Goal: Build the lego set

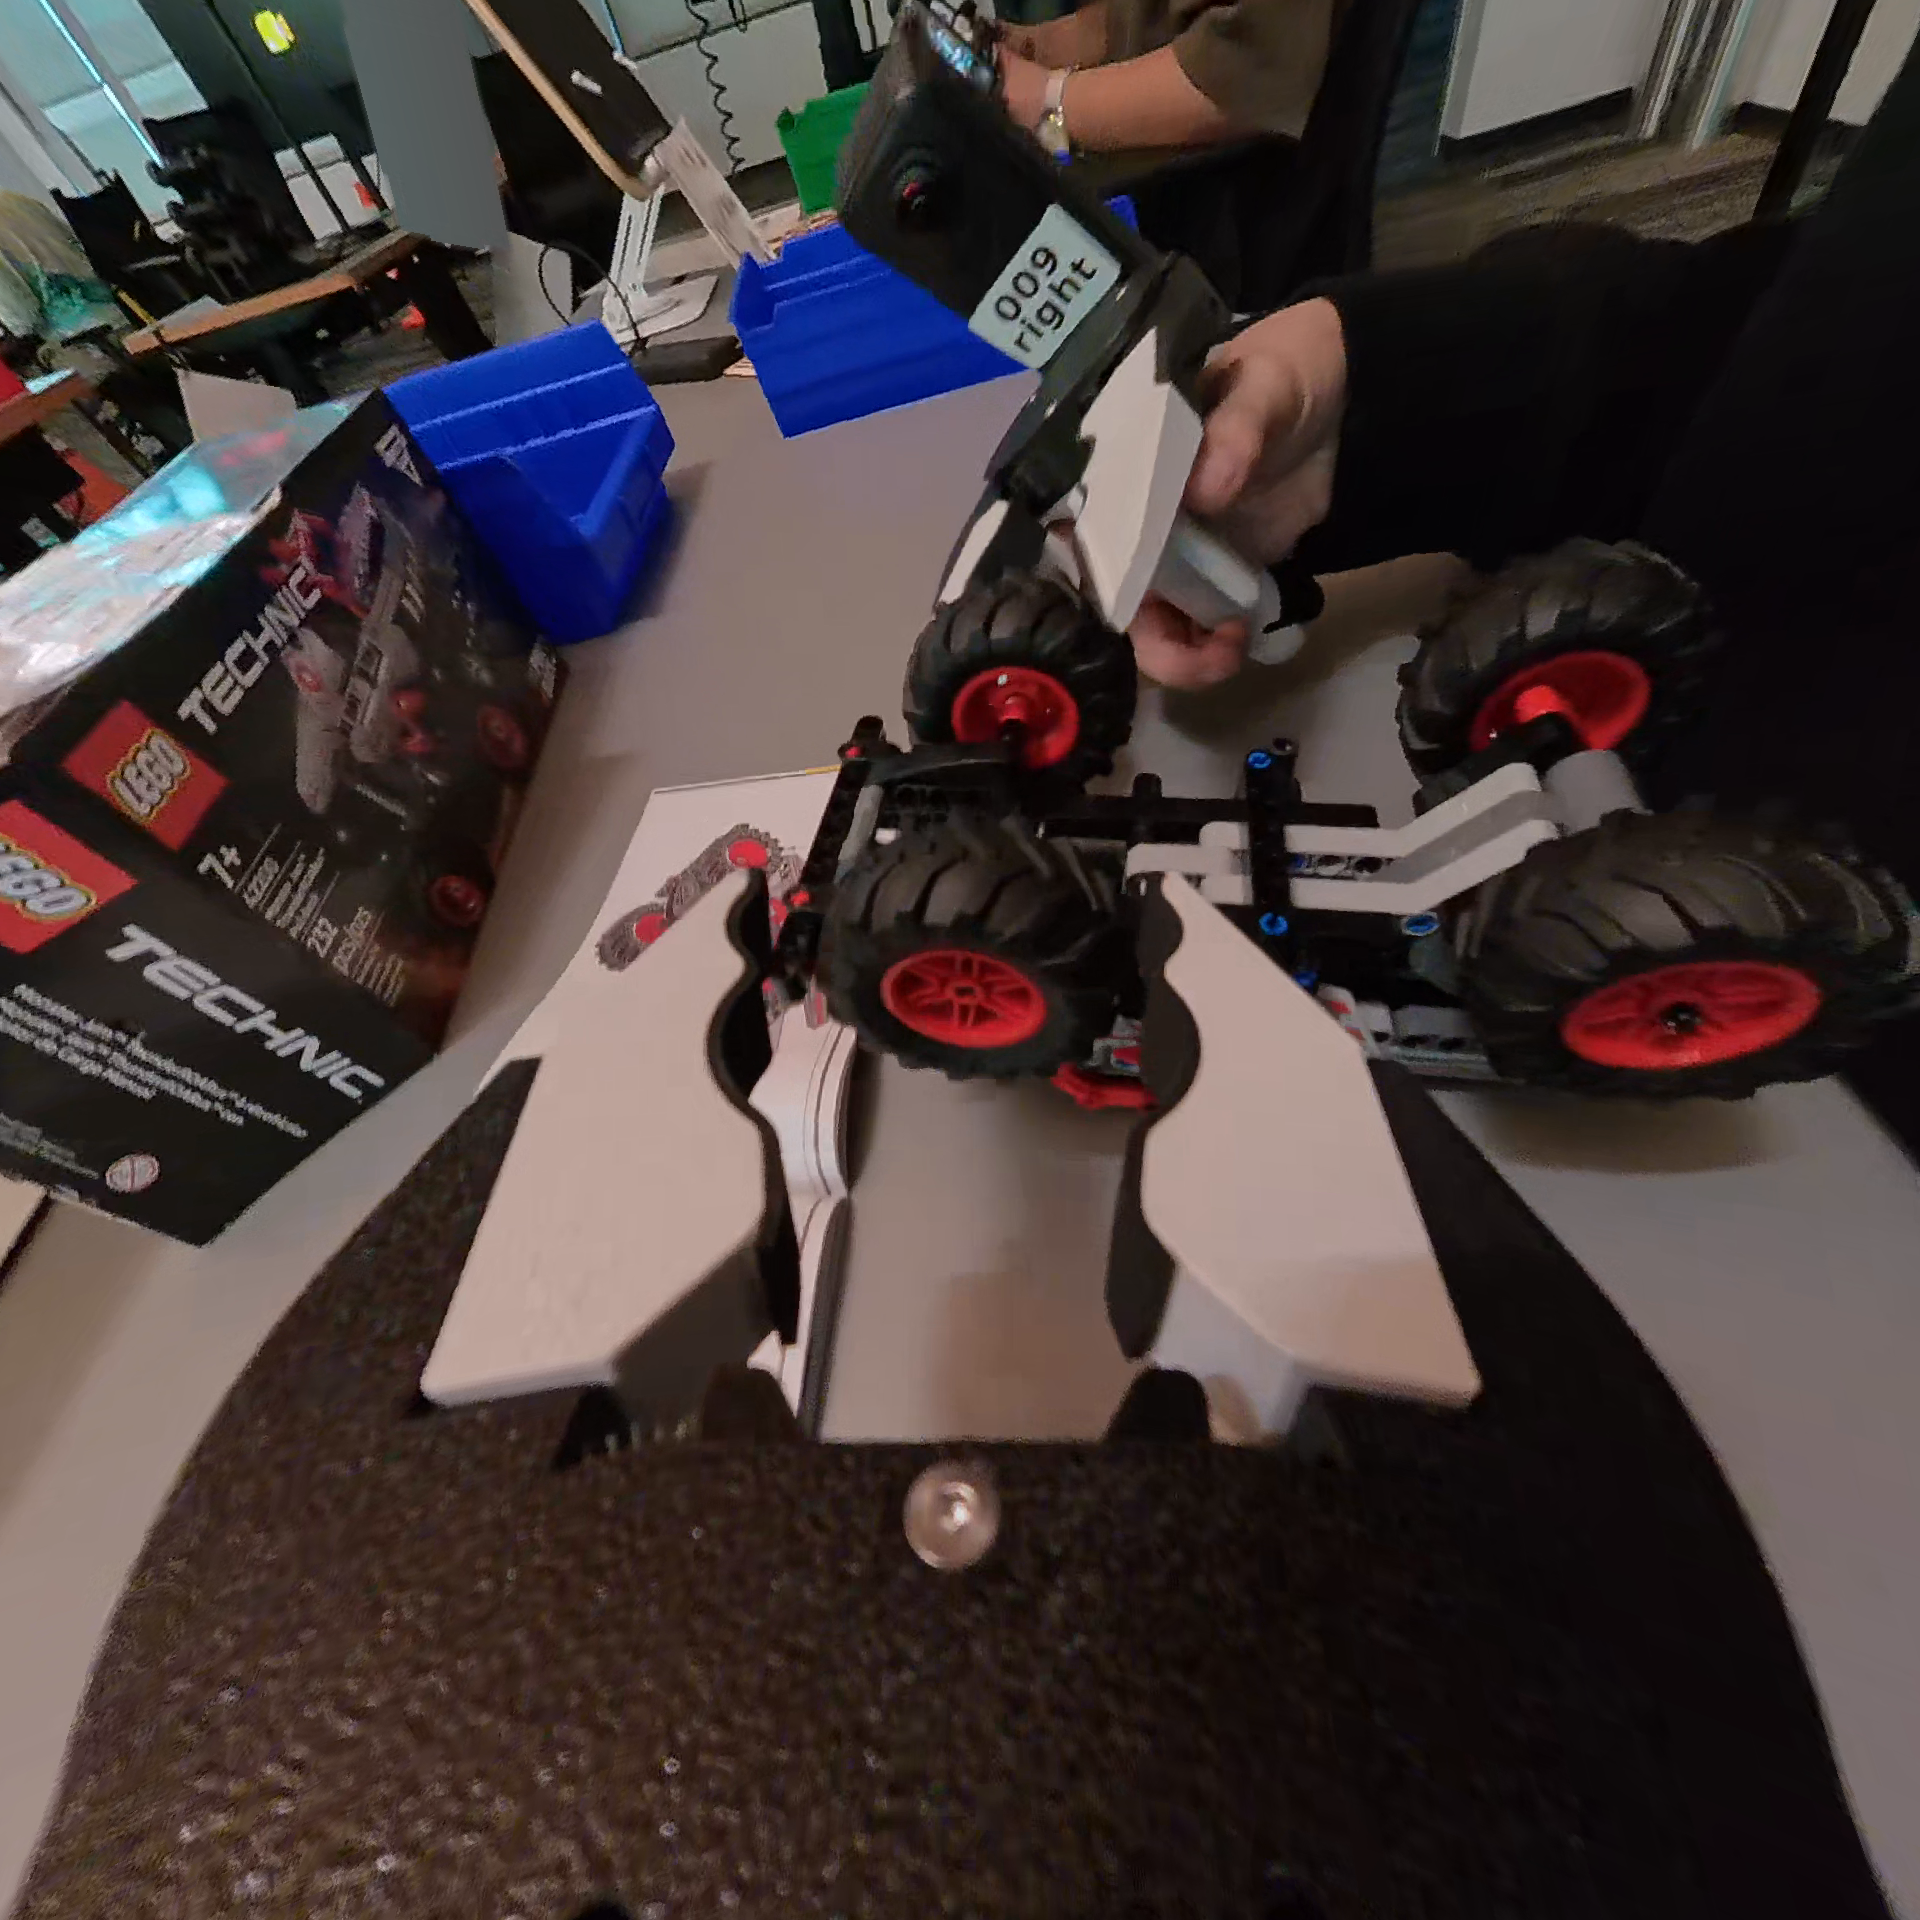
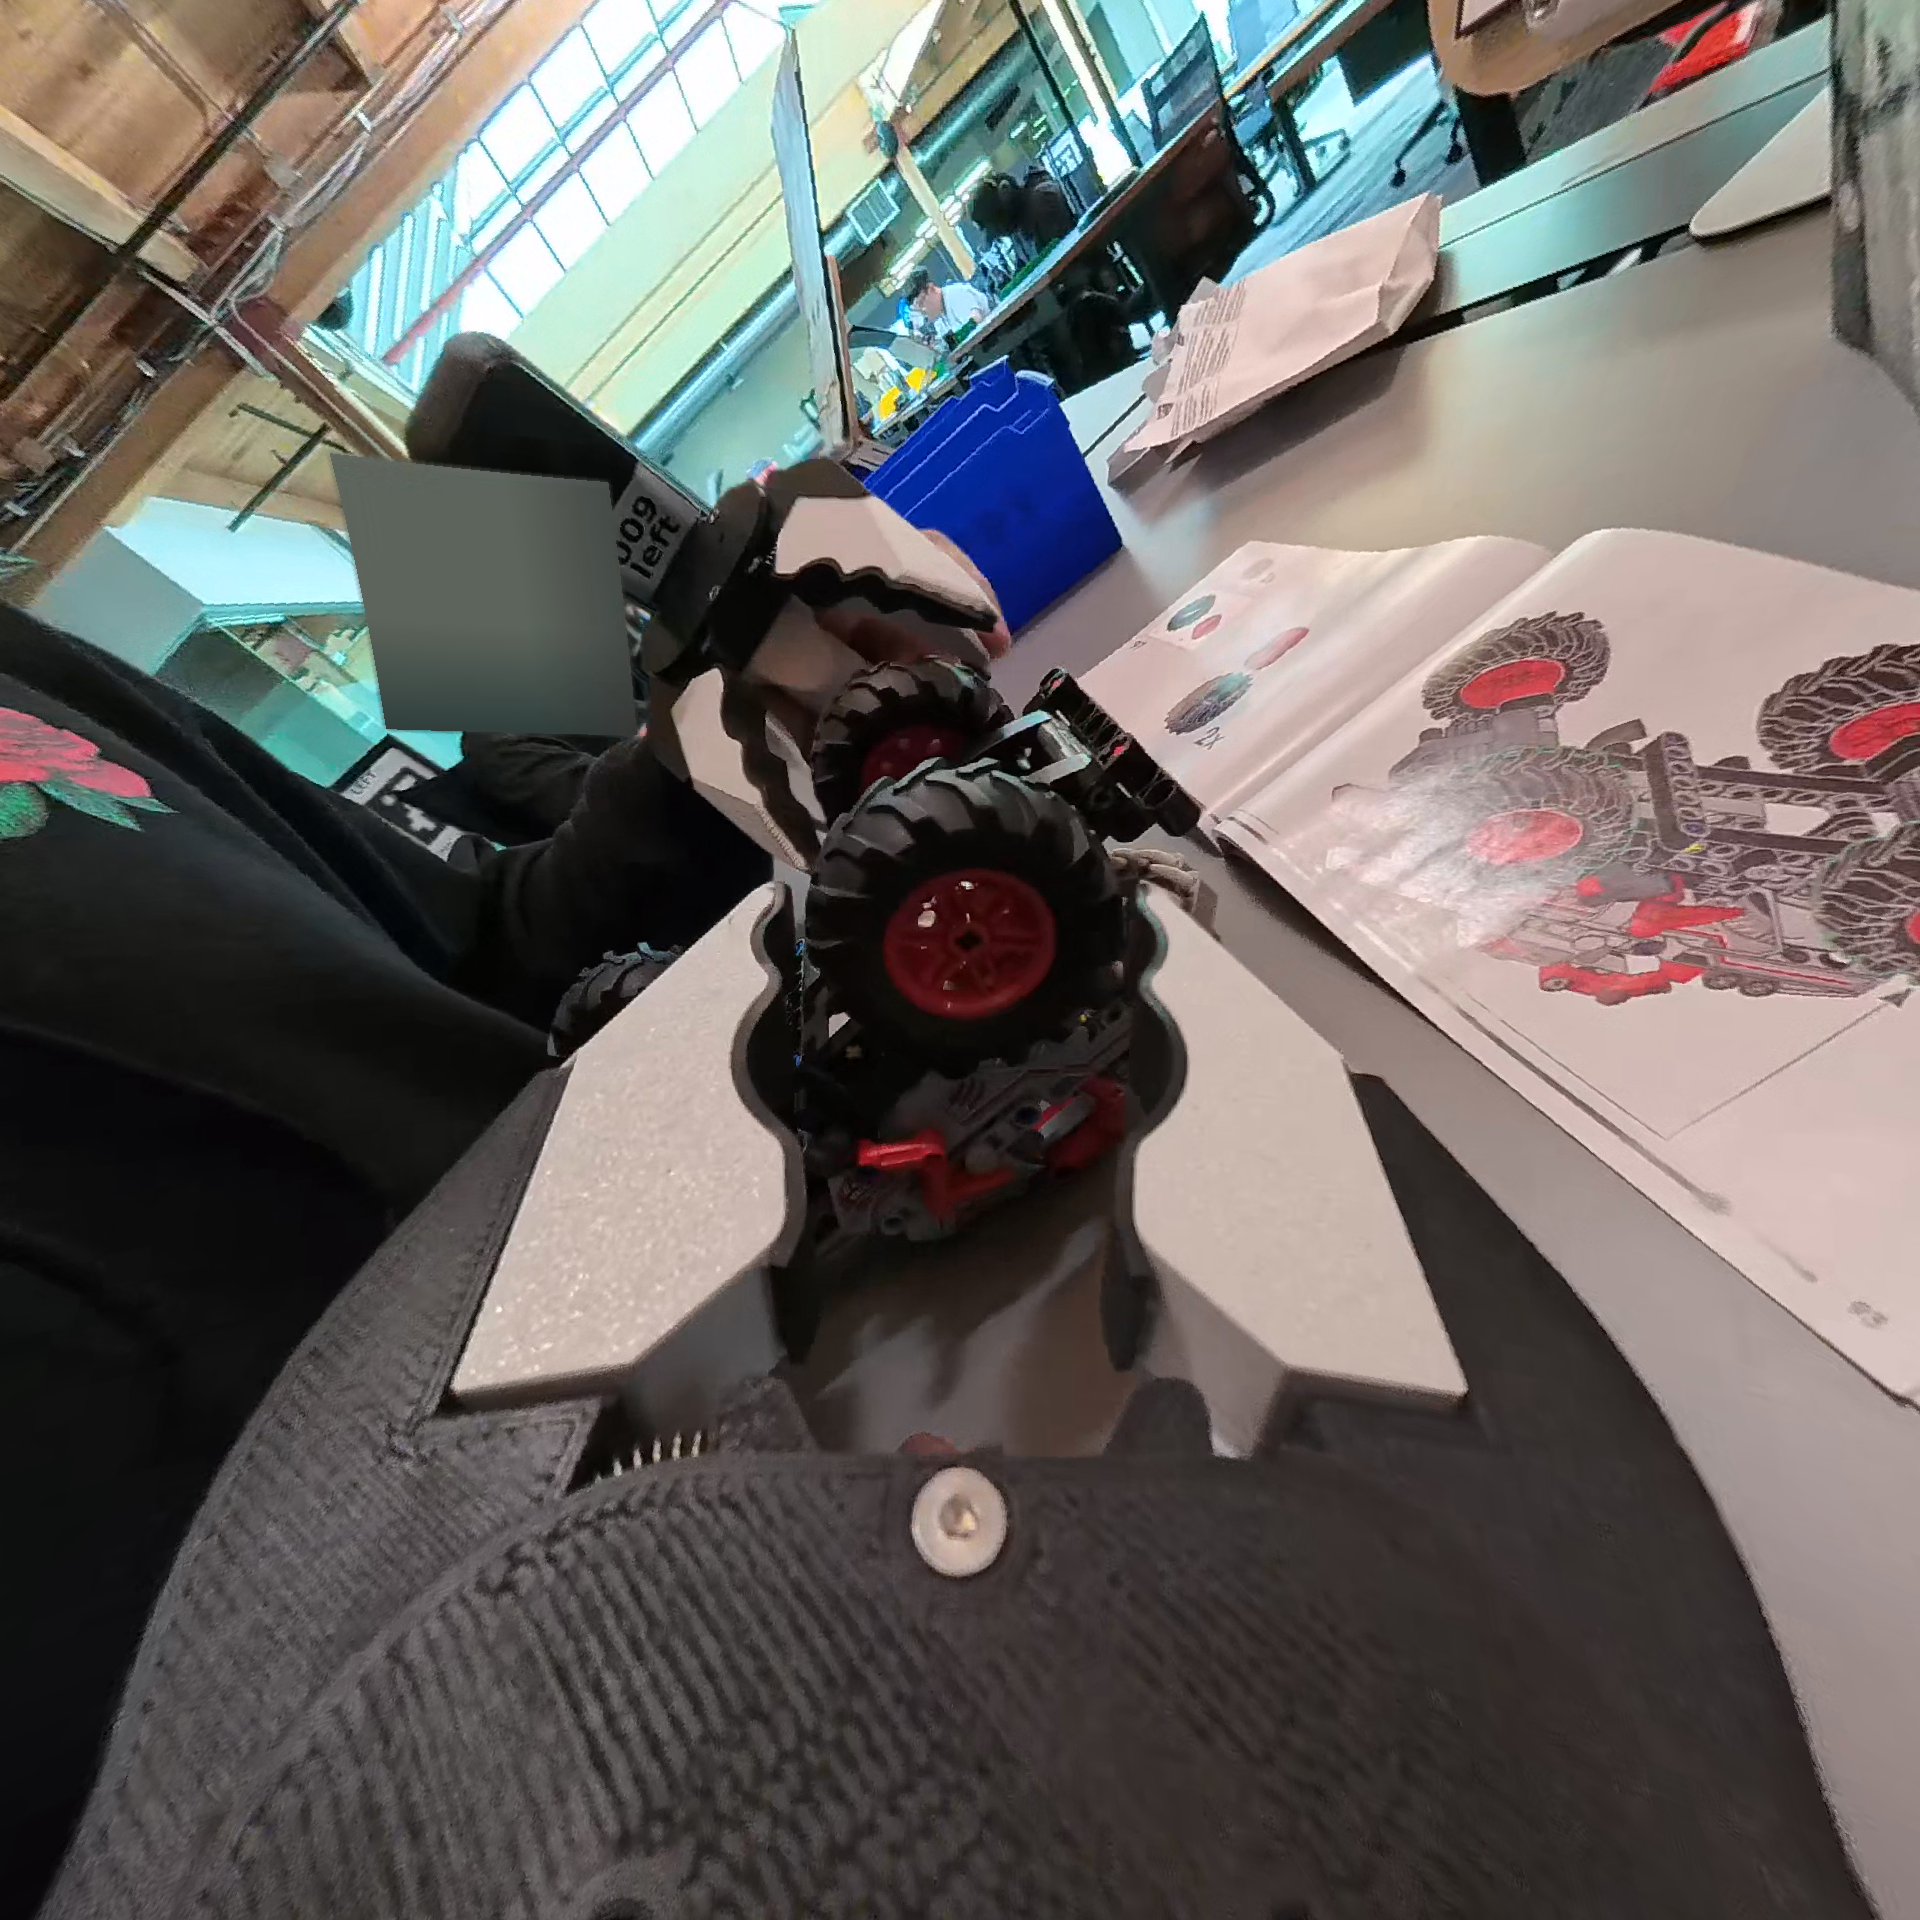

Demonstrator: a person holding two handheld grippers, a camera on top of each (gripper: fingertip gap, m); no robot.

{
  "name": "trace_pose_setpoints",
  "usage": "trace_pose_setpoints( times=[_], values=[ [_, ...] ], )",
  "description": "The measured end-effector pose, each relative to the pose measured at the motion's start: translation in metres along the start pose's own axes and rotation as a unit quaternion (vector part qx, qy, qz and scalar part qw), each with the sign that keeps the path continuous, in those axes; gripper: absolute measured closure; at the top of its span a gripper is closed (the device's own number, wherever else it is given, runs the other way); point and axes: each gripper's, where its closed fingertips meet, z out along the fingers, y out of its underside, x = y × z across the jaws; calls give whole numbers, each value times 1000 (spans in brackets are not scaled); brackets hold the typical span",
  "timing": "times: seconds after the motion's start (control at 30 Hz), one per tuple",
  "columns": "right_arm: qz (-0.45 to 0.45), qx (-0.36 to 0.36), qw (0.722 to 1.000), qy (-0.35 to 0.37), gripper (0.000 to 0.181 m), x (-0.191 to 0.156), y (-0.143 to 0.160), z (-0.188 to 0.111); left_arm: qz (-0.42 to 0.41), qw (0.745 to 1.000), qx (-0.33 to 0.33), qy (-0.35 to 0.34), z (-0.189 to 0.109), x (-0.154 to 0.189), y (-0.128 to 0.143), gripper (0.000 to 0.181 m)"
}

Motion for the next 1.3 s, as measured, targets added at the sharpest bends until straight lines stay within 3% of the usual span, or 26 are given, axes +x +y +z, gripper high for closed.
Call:
trace_pose_setpoints(
  times=[0.27, 0.53, 0.77, 0.9, 1.3],
  values=[
    [-6, -2, 1000, -4, 118, 1, 3, 8, 69, 994, -88, 19, 19, 7, -2, 133],
    [-29, -2, 1000, 3, 117, 1, 2, 11, 96, 985, -146, -1, 31, 5, 6, 134],
    [-44, -9, 999, 12, 117, 2, 1, 12, 100, 983, -153, -6, 28, 4, 8, 134],
    [-46, -12, 999, 12, 117, 1, 2, 11, 84, 985, -147, -20, 15, -1, 6, 124],
    [-82, -65, 993, 43, 116, 1, 10, 15, 57, 987, -148, 16, 7, 0, 16, 121]
  ],
)
